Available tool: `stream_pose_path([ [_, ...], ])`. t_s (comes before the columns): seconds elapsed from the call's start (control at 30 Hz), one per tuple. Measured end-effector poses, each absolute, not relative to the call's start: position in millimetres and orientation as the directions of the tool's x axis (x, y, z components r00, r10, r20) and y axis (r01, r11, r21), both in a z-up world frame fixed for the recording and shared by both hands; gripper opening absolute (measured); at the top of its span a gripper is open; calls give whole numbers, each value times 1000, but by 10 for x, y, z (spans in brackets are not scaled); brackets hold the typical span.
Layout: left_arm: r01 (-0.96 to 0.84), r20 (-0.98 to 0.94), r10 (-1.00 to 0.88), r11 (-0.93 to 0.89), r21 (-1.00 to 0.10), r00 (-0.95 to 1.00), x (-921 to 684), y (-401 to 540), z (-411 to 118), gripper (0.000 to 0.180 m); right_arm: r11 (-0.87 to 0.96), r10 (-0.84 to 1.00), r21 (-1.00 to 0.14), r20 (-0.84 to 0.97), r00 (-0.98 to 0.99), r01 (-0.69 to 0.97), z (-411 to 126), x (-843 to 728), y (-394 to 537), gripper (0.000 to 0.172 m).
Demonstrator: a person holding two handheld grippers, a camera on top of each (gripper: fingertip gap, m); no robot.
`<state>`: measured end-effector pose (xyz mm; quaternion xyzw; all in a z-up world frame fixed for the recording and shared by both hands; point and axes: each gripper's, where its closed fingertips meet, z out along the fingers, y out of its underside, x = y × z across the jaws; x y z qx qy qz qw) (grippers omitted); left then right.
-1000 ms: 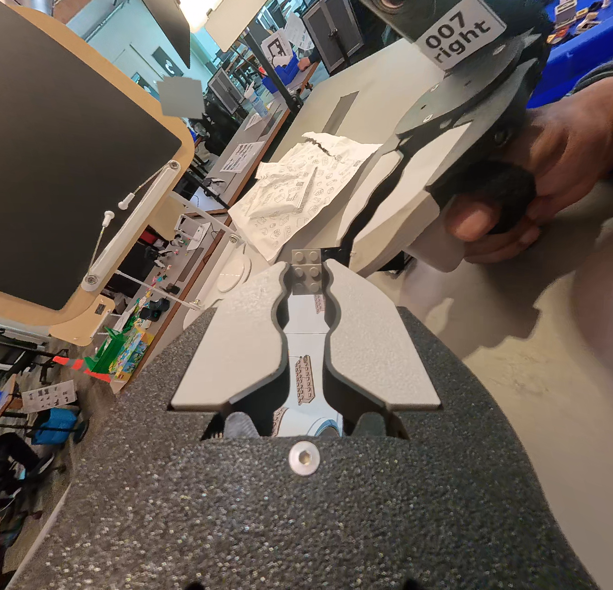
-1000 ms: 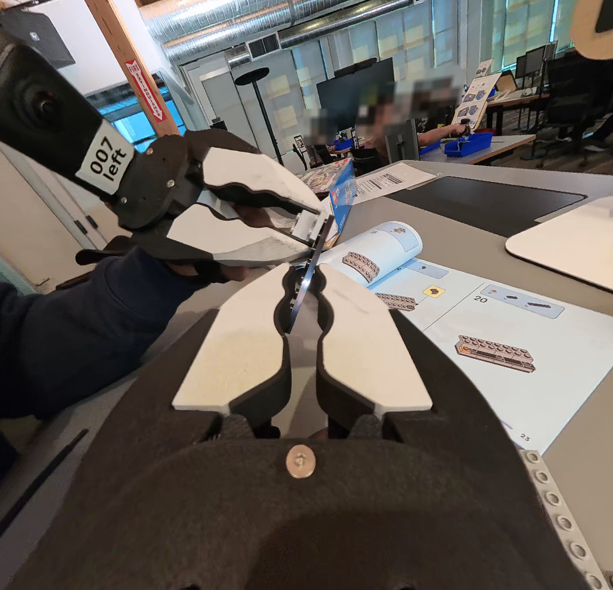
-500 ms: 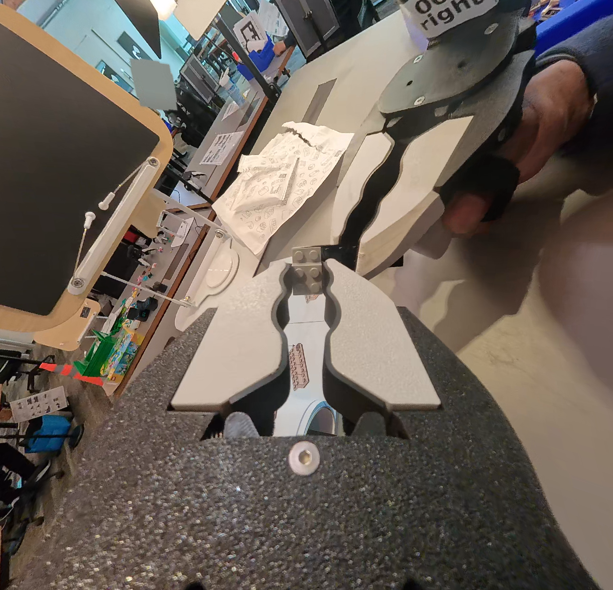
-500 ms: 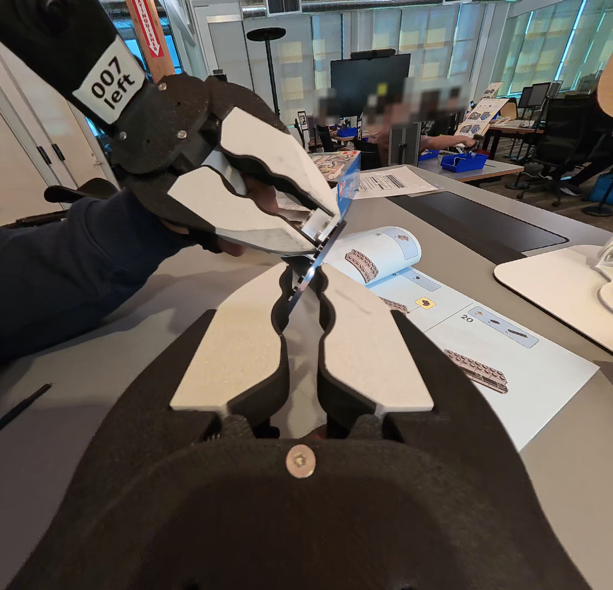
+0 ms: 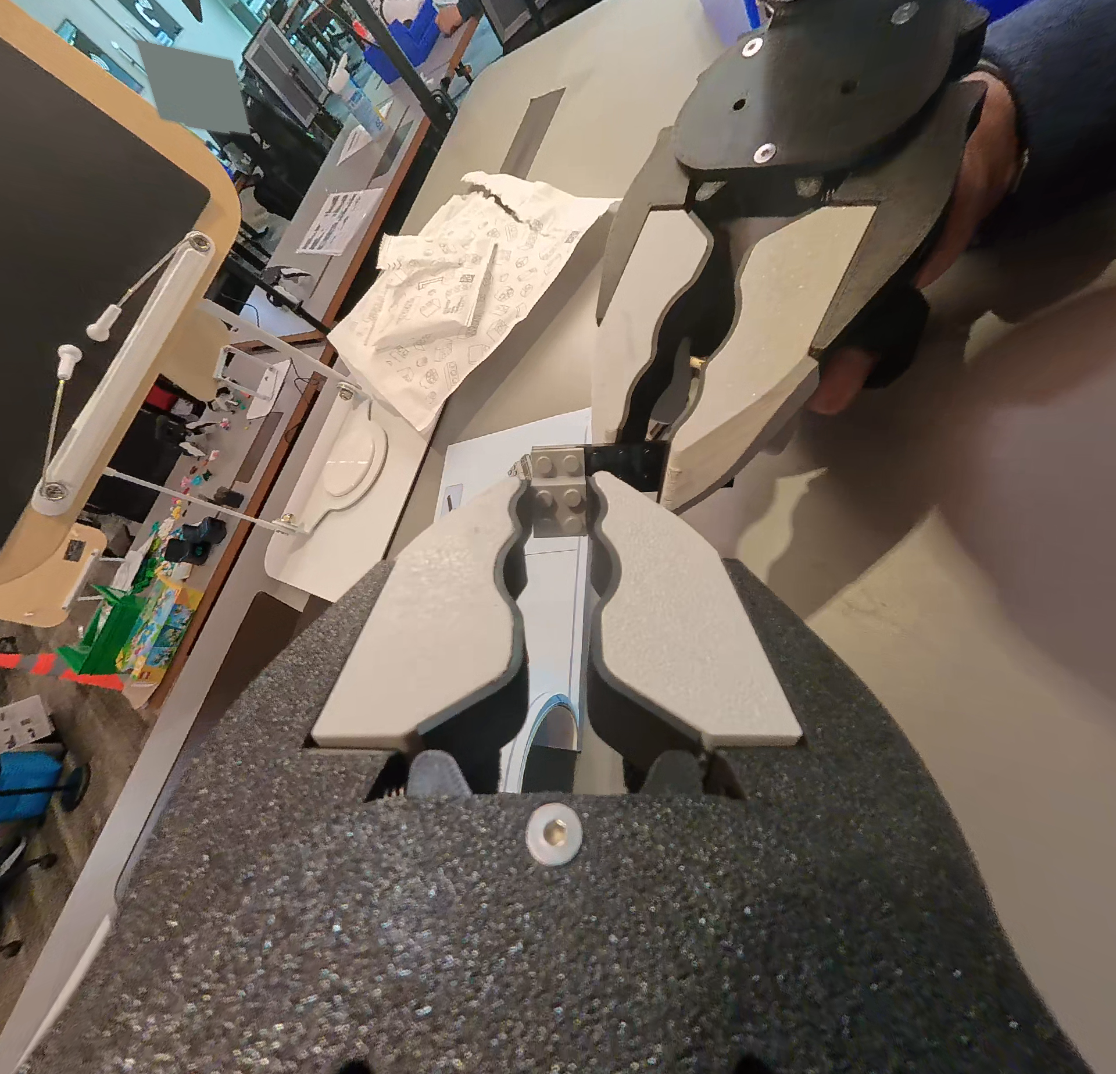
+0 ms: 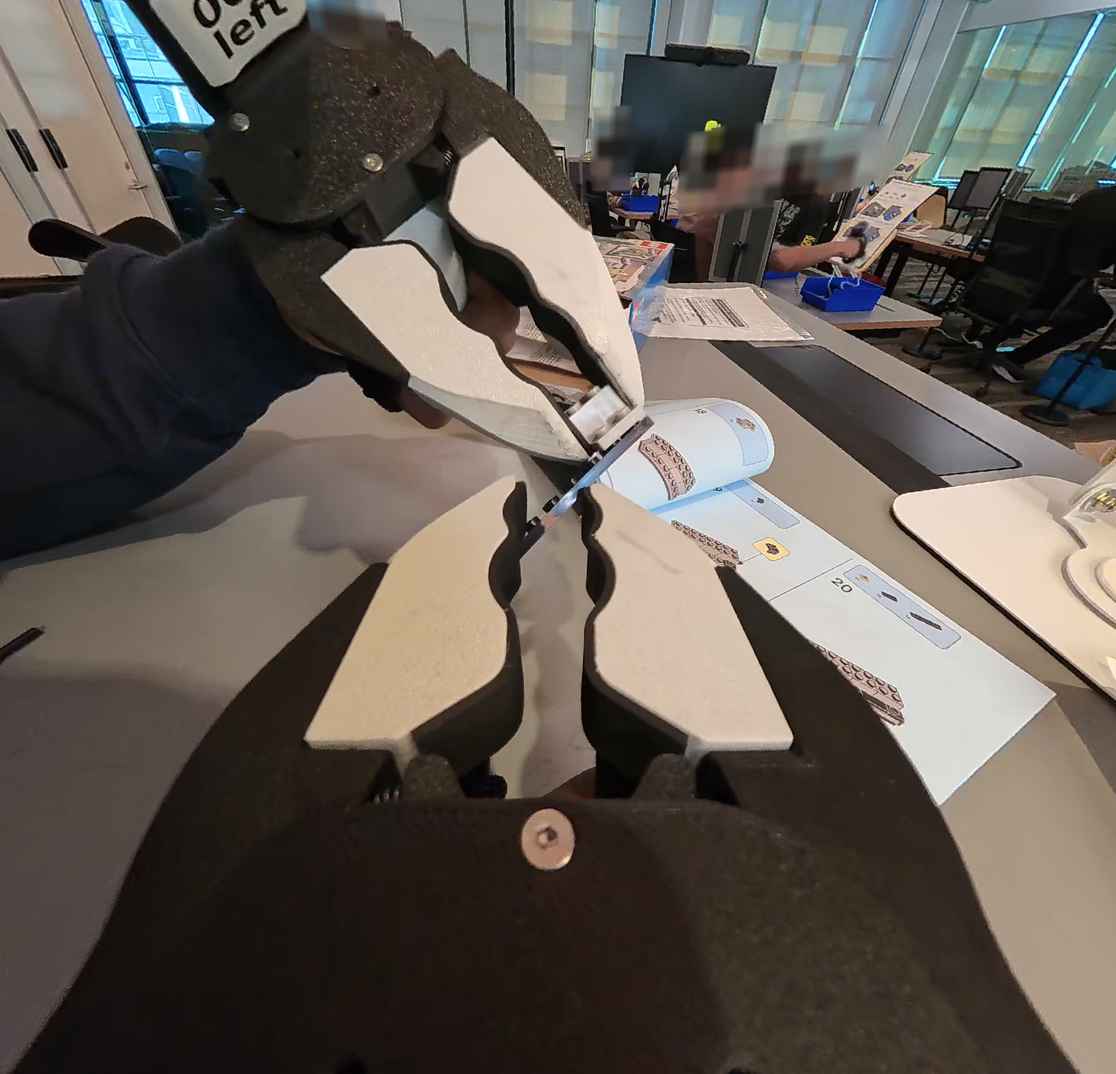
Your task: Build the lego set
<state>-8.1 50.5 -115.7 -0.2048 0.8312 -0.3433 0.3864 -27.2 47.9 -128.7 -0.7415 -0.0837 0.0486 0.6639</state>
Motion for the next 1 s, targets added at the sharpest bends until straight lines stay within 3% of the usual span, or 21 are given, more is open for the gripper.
stream_pose_path([
  [0.57, -114, -525, -594, 721, -684, -609, -49, 519, -1248, 16, -161, 175, -984, 48, 983, 77, -1372, -255, 498, 18],
  [1.0, -103, -420, -600, 646, -757, -681, -146, 505, -1275, 17, -164, 242, -984, 34, 970, 75, -1395, -352, 485, 18],
])
